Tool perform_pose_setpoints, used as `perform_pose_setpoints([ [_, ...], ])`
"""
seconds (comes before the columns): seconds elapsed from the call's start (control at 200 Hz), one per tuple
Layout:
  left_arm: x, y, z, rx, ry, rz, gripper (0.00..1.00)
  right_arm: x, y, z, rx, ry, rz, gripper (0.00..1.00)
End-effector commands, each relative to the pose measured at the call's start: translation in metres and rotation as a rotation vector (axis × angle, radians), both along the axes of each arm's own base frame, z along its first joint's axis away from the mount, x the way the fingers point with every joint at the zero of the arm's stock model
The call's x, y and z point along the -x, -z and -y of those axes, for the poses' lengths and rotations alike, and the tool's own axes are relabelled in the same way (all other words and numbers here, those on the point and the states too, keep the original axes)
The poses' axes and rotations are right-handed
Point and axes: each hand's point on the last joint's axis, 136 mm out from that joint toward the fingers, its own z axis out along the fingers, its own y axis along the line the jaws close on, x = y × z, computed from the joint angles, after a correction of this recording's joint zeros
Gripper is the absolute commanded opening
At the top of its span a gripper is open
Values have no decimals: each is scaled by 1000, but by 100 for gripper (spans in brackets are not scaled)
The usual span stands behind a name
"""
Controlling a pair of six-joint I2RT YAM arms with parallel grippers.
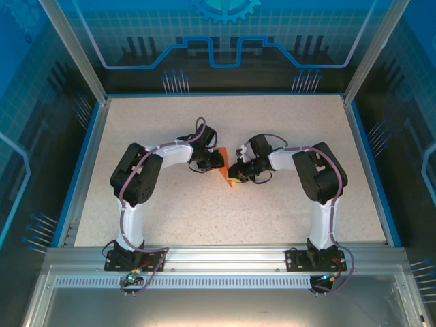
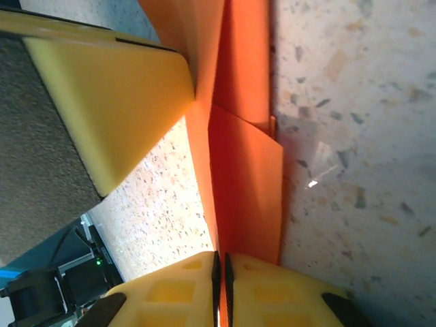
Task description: Fold a paper plane with a square sheet of paper (pick it up from the middle)
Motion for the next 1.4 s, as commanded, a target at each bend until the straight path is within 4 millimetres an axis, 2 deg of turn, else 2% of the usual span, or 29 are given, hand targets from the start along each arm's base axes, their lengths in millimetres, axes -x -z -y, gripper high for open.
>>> perform_pose_setpoints([
  [0.0,27,50,-27,-157,-5,-128,24,18,7,5,80,-23,-39,10],
  [0.17,28,50,-26,-155,-4,-127,24,20,15,9,133,-24,-41,1],
  [0.35,28,51,-27,-158,-5,-131,24,21,5,10,169,-38,3,11],
  [0.45,28,51,-26,-158,-6,-131,23,23,1,11,208,-54,27,12],
  [0.725,28,52,-27,-159,-5,-135,23,27,5,15,307,-82,52,12],
  [0.905,27,52,-26,-161,-4,-134,23,25,7,20,318,-54,53,0],
  [0.995,27,52,-27,-162,-2,-134,23,22,-2,17,252,-29,60,0],
  [1.085,27,52,-27,-163,-1,-135,23,16,-27,14,173,-2,110,13],
  [1.165,28,52,-26,-162,0,-136,23,10,-47,20,179,25,175,21],
  [1.29,27,51,-25,-155,1,-134,23,1,-50,42,316,61,244,29],
  [1.395,26,49,-24,-155,2,-132,23,0,-46,42,378,43,269,30],
])
